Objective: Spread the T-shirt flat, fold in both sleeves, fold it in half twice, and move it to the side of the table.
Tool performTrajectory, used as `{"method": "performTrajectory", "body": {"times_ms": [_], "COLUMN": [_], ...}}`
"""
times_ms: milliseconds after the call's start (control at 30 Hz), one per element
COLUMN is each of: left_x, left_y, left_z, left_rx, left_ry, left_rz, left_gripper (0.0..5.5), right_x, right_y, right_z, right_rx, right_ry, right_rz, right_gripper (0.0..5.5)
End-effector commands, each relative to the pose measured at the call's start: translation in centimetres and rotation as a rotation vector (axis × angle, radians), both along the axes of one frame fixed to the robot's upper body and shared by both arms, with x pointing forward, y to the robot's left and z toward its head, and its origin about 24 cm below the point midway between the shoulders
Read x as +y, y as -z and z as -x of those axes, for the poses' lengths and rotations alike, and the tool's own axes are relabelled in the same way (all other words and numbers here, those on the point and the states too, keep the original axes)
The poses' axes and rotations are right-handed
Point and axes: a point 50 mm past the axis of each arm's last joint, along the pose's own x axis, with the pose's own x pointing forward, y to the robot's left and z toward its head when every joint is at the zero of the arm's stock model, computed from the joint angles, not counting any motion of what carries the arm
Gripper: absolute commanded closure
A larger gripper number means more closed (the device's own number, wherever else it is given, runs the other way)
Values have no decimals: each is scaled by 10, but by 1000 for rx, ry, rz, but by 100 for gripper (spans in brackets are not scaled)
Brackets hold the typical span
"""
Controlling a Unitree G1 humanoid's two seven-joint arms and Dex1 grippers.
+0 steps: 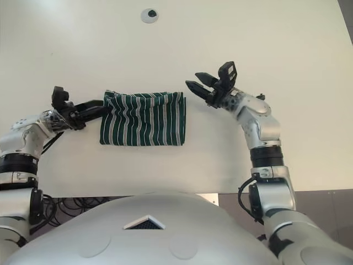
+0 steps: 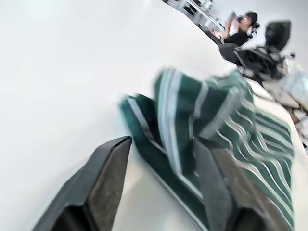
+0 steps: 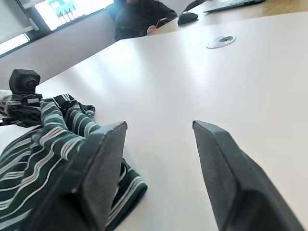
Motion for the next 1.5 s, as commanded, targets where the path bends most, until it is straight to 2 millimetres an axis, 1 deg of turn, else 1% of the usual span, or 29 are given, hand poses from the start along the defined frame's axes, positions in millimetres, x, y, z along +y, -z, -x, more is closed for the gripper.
{"method": "performTrajectory", "body": {"times_ms": [33, 100, 133, 167, 233, 333, 367, 433, 533, 667, 700, 800, 900, 967, 1000, 1033, 1100, 1133, 1167, 1200, 1267, 1300, 1367, 1433, 1467, 1500], "left_x": [6, 5, 4, 3, 2, 11, 14, 15, 10, -5, -10, -19, -30, -48, -60, -71, -98, -112, -124, -133, -145, -149, -153, -150, -149, -147], "left_y": [8, 12, 12, 12, 11, 10, 7, 4, 0, -3, -3, -3, -3, -7, -10, -12, -13, -11, -9, -7, -5, -4, -2, -4, -8, -11], "left_z": [1, 2, 3, 3, 2, -11, -16, -20, -21, -20, -20, -22, -24, -29, -33, -37, -43, -44, -45, -45, -46, -46, -46, -49, -51, -52], "left_rx": [44, 43, 31, 14, -20, -79, -120, -190, -280, -368, -376, -387, -409, -447, -472, -494, -531, -536, -536, -533, -531, -533, -535, -544, -565, -582], "left_ry": [-110, -135, -140, -152, -183, -376, -446, -528, -557, -532, -526, -535, -540, -512, -494, -481, -467, -461, -454, -450, -462, -472, -494, -565, -610, -646], "left_rz": [28, 52, 71, 97, 142, 182, 213, 278, 349, 371, 381, 409, 432, 453, 461, 464, 450, 450, 457, 464, 466, 460, 444, 435, 428, 420], "left_gripper": [301, 301, 301, 285, 254, 202, 202, 202, 202, 202, 202, 202, 202, 202, 202, 202, 202, 202, 202, 202, 202, 202, 202, 202, 202, 202], "right_x": [26, 48, 59, 71, 90, 116, 123, 131, 133, 126, 120, 93, 35, -22, -54, -81, -137, -160, -178, -190, -208, -212, -212, -208, -204, -197], "right_y": [-28, -36, -36, -32, -21, 6, 15, 28, 39, 48, 50, 57, 67, 71, 71, 70, 65, 61, 56, 53, 43, 36, 21, -7, -32, -53], "right_z": [10, 23, 29, 34, 40, 41, 41, 40, 34, 16, 11, 1, -11, -17, -15, -12, 0, 7, 13, 17, 20, 18, 10, -2, -7, -8], "right_rx": [-348, -510, -567, -610, -657, -675, -665, -650, -621, -532, -499, -405, -213, -93, -18, 41, 147, 180, 201, 211, 197, 162, 39, -227, -439, -618], "right_ry": [-61, -160, -208, -260, -317, -355, -358, -366, -331, -202, -162, -89, 43, 202, 308, 403, 645, 762, 854, 919, 1022, 1052, 1075, 1137, 1203, 1267], "right_rz": [-30, -15, 8, 47, 125, 287, 325, 385, 442, 502, 513, 578, 661, 743, 747, 743, 707, 695, 677, 664, 651, 634, 610, 656, 715, 738], "right_gripper": [300, 300, 300, 300, 300, 300, 300, 300, 300, 300, 300, 300, 300, 300, 300, 300, 300, 300, 300, 300, 300, 300, 300, 300, 300, 300]}}
